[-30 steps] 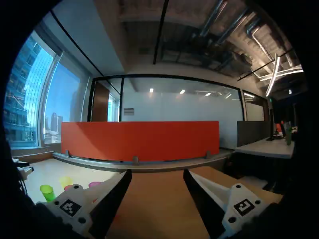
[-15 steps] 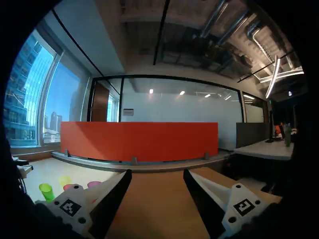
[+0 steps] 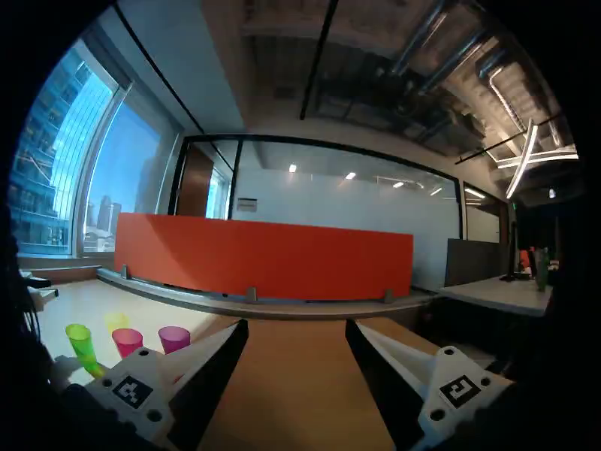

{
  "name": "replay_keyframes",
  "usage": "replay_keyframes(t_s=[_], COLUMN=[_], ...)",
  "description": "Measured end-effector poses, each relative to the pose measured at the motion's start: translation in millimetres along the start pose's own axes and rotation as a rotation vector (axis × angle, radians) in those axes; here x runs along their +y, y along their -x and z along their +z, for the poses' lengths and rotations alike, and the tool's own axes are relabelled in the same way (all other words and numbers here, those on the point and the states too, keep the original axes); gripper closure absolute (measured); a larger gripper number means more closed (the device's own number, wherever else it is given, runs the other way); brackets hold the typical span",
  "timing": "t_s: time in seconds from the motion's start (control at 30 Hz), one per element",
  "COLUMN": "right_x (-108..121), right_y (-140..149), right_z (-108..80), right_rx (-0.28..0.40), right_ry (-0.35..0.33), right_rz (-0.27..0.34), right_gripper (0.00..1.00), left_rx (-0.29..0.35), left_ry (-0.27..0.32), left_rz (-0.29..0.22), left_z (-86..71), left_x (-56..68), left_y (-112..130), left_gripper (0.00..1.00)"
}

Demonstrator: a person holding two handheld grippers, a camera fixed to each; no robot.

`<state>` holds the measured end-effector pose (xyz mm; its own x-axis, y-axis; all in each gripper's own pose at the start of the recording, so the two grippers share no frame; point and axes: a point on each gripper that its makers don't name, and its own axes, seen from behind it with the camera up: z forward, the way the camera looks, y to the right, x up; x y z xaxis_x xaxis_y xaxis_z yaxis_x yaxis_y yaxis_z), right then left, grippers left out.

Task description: Pour water

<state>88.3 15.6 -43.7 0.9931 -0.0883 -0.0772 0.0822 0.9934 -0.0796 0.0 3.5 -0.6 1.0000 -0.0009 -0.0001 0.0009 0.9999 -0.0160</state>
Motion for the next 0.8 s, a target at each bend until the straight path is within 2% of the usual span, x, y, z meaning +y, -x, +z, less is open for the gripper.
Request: replay_keyframes(t_s=[0.17, 0.4, 0.8], right_x=[-1, -8, -16], right_y=[10, 25, 37], right_z=[5.1, 11.7, 21.9], right_rx=[-0.005, -0.015, 0.011], right_ry=[-0.008, -0.044, -0.075], right_rz=[-0.005, 0.034, 0.051], right_gripper=[0.00, 0.00, 0.00], left_rx=[0.000, 0.000, 0.000], left_ry=[0.000, 0.000, 0.000], left_rz=[0.000, 0.000, 0.000], left_z=[0.1, -0.2, -0.6], left_x=[-0.1, 0.1, 0.4], left_y=[0, 0, 0], left_gripper=[0.15, 0.15, 0.15])
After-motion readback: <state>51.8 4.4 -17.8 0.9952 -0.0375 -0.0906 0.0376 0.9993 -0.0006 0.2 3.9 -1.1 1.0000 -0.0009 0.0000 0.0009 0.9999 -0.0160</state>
